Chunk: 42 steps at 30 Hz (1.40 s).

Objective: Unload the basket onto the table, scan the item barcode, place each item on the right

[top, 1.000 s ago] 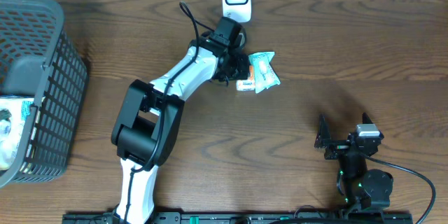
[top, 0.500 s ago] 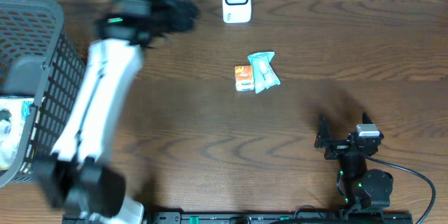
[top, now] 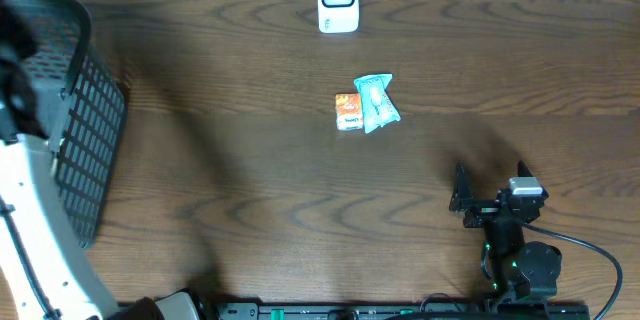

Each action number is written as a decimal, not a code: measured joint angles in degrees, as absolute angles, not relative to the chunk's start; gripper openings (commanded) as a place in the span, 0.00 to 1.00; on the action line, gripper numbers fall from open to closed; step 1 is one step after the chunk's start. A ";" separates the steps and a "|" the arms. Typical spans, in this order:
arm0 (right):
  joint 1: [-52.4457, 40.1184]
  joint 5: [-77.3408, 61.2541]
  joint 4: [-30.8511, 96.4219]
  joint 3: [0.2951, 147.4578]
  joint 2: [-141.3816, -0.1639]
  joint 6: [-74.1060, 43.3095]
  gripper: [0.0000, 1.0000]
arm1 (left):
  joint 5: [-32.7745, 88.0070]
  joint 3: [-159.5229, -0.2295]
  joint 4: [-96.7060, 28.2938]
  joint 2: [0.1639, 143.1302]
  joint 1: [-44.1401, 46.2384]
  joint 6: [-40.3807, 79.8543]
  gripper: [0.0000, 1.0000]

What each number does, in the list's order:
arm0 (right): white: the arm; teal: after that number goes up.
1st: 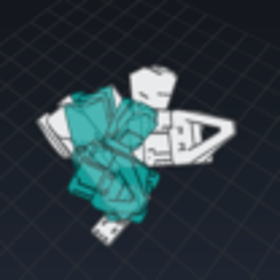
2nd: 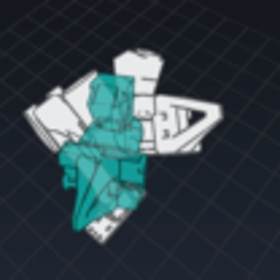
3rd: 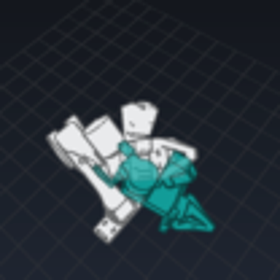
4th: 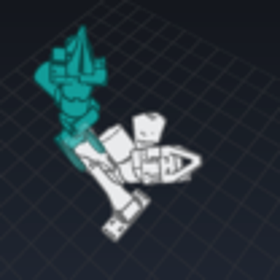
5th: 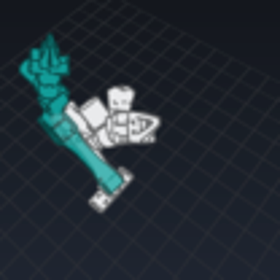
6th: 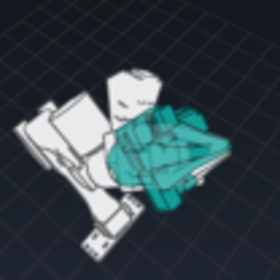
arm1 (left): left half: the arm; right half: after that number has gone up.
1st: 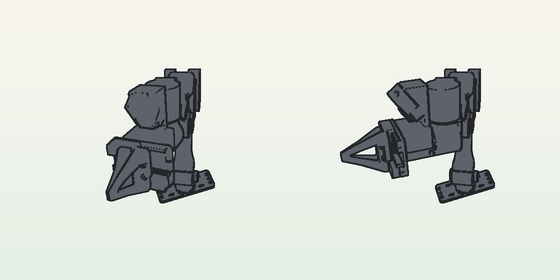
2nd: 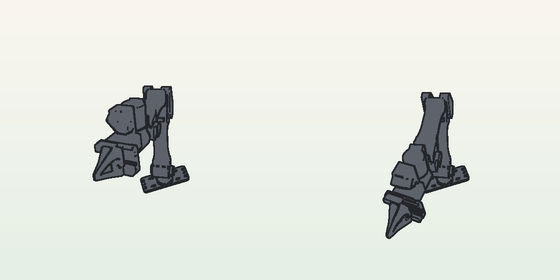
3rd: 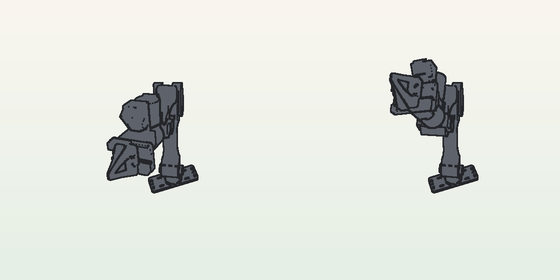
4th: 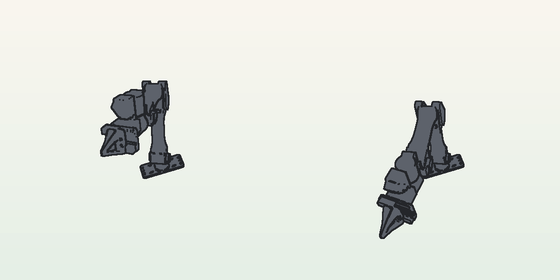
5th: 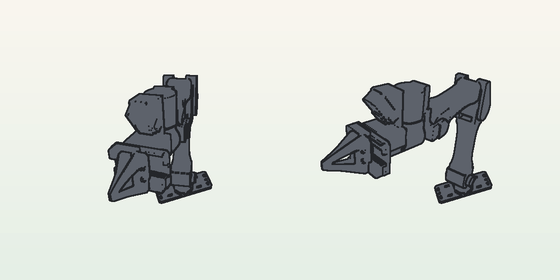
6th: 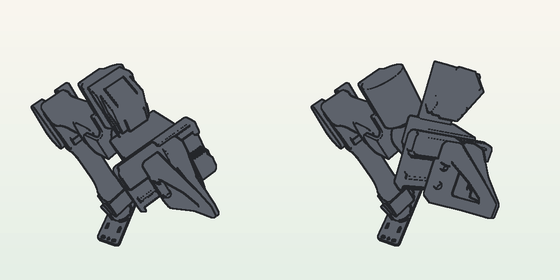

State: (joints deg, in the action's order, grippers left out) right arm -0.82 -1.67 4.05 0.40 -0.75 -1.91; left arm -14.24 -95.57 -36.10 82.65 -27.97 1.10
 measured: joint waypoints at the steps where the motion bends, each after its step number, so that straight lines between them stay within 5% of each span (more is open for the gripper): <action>1: -0.82 -1.67 4.05 0.40 -0.75 -1.91 0.99 | -15.16 -94.87 -36.60 82.85 -29.45 2.00 0.66; 15: -0.82 -1.67 4.05 0.40 -0.73 -1.91 0.99 | -18.35 -89.60 -41.69 97.41 -43.42 18.24 0.75; 42: -0.82 -1.67 4.05 0.40 -0.75 -1.91 0.99 | -18.35 -89.60 -38.00 113.10 -48.36 33.12 0.82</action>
State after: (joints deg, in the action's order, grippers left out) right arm -0.82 -1.67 4.05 0.40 -0.75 -1.91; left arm -18.35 -89.60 -38.00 113.10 -48.36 33.12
